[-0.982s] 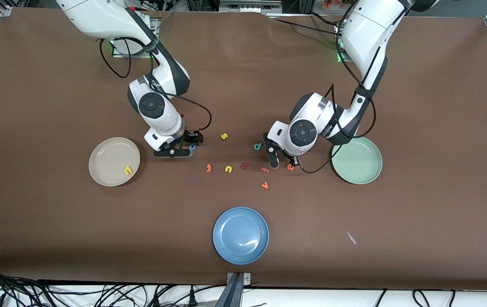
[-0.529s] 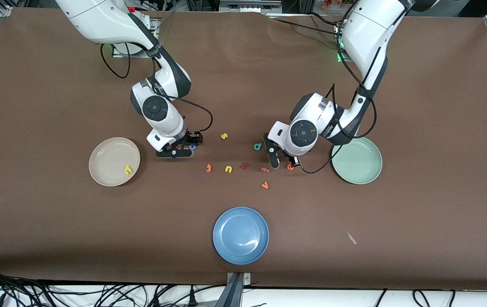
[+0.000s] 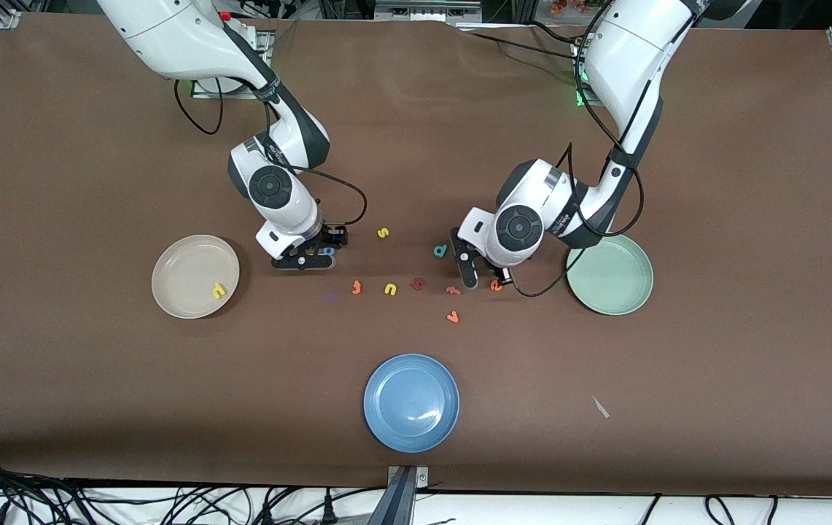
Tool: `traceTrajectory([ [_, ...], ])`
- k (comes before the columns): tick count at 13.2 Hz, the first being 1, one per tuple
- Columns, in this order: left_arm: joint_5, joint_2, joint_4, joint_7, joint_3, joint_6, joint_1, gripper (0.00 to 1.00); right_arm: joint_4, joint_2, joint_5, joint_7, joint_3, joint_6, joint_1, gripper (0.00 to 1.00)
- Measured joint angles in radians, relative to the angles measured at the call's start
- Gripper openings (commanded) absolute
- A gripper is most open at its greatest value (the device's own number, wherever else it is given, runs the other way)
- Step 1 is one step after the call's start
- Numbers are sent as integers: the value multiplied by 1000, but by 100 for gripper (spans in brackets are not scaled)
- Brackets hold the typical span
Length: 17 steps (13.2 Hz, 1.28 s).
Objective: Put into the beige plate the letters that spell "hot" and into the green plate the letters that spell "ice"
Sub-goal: 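Release the yellow letter, then grasp the blue ring with the right gripper, then carry the blue ring to the beige plate while the left gripper grasps the pink stick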
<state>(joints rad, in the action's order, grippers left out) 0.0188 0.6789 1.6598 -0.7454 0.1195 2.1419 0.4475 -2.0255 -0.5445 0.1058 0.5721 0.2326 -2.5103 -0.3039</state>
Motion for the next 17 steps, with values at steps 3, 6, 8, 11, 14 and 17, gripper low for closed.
traceTrajectory([
  [3, 0, 0, 0, 0, 0, 0, 0, 80, 2, 0, 0, 0, 0, -6, -3, 65],
  [6, 0, 0, 0, 0, 0, 0, 0, 78, 3, -2, 0, 0, 0, -7, -4, 61],
  [8, 0, 0, 0, 0, 0, 0, 0, 78, 5, -6, 2, 0, 0, -10, -4, 57],
  [11, 0, 4, 1, 0, 0, 0, 0, 78, 12, -13, 5, 0, 0, -11, -4, 52],
  [14, 0, 16, 2, 0, 2, 1, 5, 75, 13, -13, 6, 1, 0, -12, -4, 49],
  [17, 0, 23, 7, 0, 3, 21, 18, 71, 15, -13, 6, 1, 0, -13, -4, 40],
])
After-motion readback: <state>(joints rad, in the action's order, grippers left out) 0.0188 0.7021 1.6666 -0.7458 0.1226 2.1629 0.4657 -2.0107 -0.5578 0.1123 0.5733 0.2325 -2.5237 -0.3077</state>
